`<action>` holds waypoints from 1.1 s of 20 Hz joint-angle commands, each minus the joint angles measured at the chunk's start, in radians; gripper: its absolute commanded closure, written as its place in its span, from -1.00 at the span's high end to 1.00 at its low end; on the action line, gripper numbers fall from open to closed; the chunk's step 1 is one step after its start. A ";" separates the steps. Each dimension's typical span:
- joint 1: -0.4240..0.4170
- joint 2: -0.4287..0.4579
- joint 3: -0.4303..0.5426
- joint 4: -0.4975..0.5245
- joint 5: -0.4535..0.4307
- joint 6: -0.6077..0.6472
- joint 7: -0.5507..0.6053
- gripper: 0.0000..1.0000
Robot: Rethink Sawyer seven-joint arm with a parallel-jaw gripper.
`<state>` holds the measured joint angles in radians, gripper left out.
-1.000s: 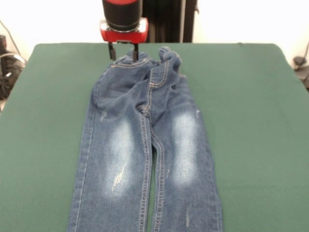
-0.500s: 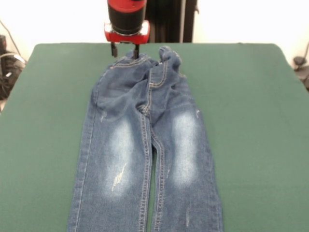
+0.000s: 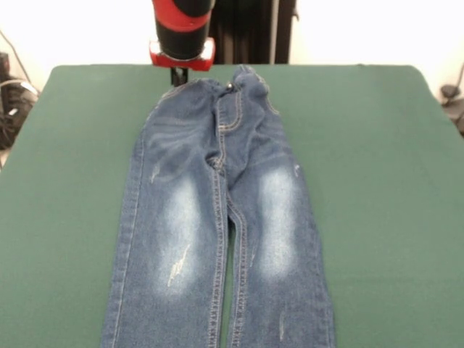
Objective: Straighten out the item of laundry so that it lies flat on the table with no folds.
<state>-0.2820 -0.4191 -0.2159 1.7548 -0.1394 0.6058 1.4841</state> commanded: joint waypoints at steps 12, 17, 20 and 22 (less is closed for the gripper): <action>0.083 -0.044 -0.047 -0.010 0.012 0.045 0.235 -1.00; 0.135 -0.059 -0.122 -0.044 -0.023 0.075 0.216 -1.00; 0.127 -0.051 -0.110 -0.047 -0.004 0.064 0.204 -1.00; 0.131 -0.050 -0.115 -0.054 -0.002 0.063 0.199 -1.00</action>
<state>-0.1883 -0.4860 -0.3357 1.7512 -0.1439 0.6060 1.4841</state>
